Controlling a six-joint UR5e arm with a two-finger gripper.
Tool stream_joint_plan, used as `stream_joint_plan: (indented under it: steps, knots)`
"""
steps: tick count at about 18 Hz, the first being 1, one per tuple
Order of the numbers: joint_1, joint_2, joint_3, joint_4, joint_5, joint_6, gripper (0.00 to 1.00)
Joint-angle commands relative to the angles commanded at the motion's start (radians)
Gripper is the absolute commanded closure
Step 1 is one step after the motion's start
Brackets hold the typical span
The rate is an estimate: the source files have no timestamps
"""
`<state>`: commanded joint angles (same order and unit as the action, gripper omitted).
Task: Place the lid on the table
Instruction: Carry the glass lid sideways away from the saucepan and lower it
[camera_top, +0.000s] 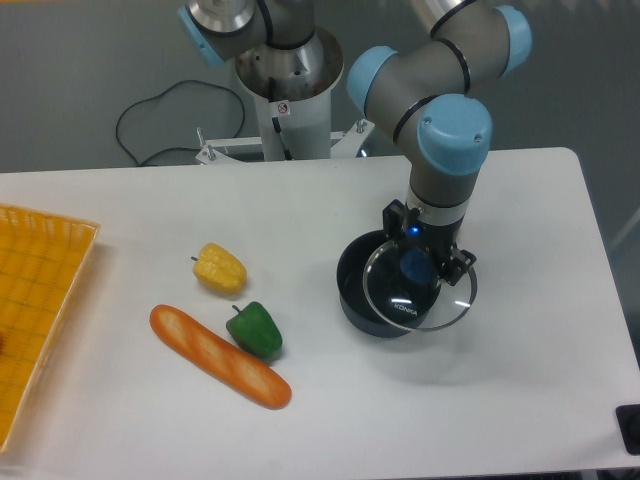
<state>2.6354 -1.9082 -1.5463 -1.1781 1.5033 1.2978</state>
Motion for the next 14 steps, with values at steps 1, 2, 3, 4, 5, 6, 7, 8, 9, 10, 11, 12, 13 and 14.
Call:
stream_joint_plan:
  steps: [1,2,3,4,5,6,7,8,9,10,11,12,13,14]
  knots:
    - [0.000,-0.011,0.009,0.000,0.000,-0.017,0.41]
    - [0.000,-0.023,0.024,0.003,0.000,-0.034,0.41]
    - [0.003,-0.043,0.043,0.012,0.000,-0.052,0.41]
    - [0.011,-0.054,0.055,0.024,0.000,-0.072,0.41]
    - [0.021,-0.061,0.058,0.041,-0.002,-0.087,0.41]
    - [0.035,-0.066,0.058,0.064,-0.003,-0.097,0.41]
    - [0.043,-0.075,0.058,0.081,-0.003,-0.098,0.41]
    - [0.055,-0.084,0.058,0.093,-0.003,-0.097,0.41]
    - [0.069,-0.094,0.058,0.107,-0.003,-0.097,0.41]
    - [0.074,-0.098,0.057,0.113,-0.002,-0.098,0.41]
    - [0.080,-0.101,0.057,0.115,-0.002,-0.100,0.41]
    - [0.089,-0.106,0.057,0.115,-0.002,-0.098,0.41]
    - [0.098,-0.112,0.057,0.117,-0.003,-0.098,0.41]
    - [0.107,-0.117,0.058,0.123,-0.003,-0.094,0.41]
